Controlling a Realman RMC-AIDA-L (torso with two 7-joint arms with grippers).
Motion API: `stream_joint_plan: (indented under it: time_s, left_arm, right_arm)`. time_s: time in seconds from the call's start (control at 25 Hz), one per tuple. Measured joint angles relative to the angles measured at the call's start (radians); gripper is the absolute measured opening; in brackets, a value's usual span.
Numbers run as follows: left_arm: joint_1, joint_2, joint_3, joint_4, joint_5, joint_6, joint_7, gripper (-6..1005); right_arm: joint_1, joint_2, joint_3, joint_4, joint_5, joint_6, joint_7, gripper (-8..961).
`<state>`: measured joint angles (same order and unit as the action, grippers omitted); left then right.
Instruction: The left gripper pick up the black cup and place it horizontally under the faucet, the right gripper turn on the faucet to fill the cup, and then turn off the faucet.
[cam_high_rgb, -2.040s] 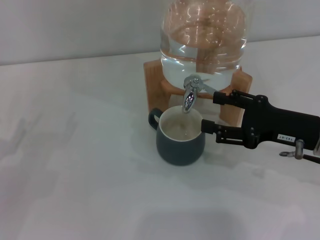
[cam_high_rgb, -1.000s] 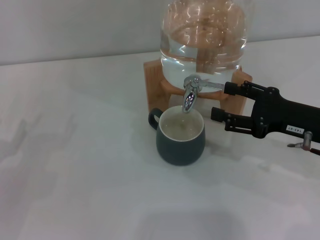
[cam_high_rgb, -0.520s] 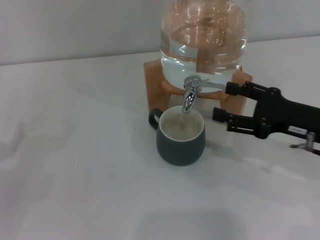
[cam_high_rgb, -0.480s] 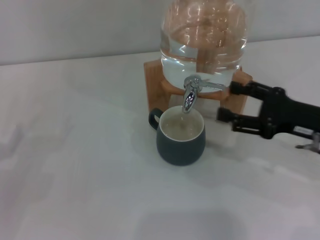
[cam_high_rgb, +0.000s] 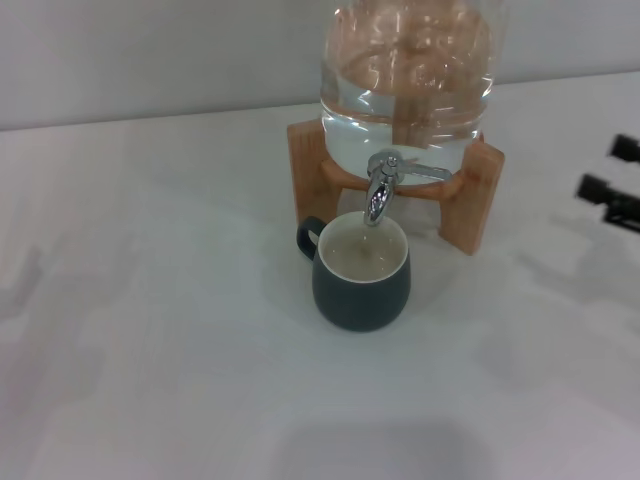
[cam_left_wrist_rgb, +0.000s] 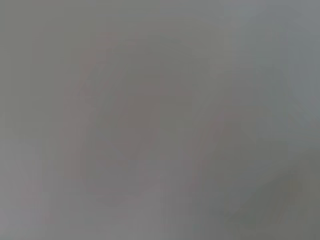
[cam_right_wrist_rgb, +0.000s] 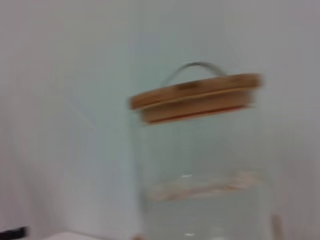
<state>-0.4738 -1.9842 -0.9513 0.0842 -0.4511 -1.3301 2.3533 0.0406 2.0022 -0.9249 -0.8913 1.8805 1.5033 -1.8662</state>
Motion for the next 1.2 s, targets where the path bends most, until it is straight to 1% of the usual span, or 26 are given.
stream_joint_plan:
  time_s: [0.12, 0.28, 0.44, 0.6, 0.76, 0.84, 0.92, 0.96, 1.0, 1.04, 1.2]
  left_arm:
    - [0.000, 0.003, 0.018, 0.000, -0.001, 0.000, -0.009, 723]
    - [0.000, 0.007, 0.027, 0.004, 0.000, -0.010, -0.029, 722]
    - [0.002, 0.007, 0.067, 0.032, -0.003, -0.039, -0.048, 721]
    - [0.000, 0.007, 0.116, 0.095, -0.004, -0.083, -0.120, 721]
    - [-0.001, 0.010, 0.196, 0.147, -0.012, -0.136, -0.221, 720]
    - [0.000, 0.008, 0.208, 0.186, -0.025, -0.183, -0.229, 719]
    - [0.003, -0.003, 0.208, 0.223, -0.051, -0.240, -0.186, 719]
    - [0.003, -0.003, 0.208, 0.223, -0.051, -0.240, -0.186, 718]
    - [0.006, -0.010, 0.208, 0.236, -0.068, -0.266, -0.154, 718]
    - [0.012, -0.027, 0.209, 0.256, -0.096, -0.319, -0.075, 718]
    - [0.015, -0.046, 0.208, 0.292, -0.109, -0.351, -0.030, 717]
  right_arm:
    - [0.003, 0.001, 0.088, 0.007, -0.030, -0.003, 0.000, 854]
    - [0.019, 0.001, 0.175, 0.014, -0.044, -0.029, -0.009, 854]
    - [0.042, 0.000, 0.200, 0.015, -0.048, -0.111, -0.022, 854]
    - [0.073, -0.003, 0.210, 0.024, -0.070, -0.178, -0.049, 854]
    - [0.085, -0.003, 0.212, 0.045, -0.075, -0.201, -0.070, 854]
    - [0.087, -0.002, 0.216, 0.056, -0.075, -0.208, -0.083, 854]
    - [0.088, -0.001, 0.226, 0.071, -0.075, -0.212, -0.091, 854]
    - [0.088, -0.001, 0.230, 0.078, -0.075, -0.212, -0.092, 854]
    - [0.088, -0.001, 0.234, 0.083, -0.075, -0.212, -0.094, 854]
    - [0.088, -0.001, 0.238, 0.087, -0.075, -0.212, -0.095, 854]
    - [0.085, 0.000, 0.239, 0.089, -0.075, -0.213, -0.098, 854]
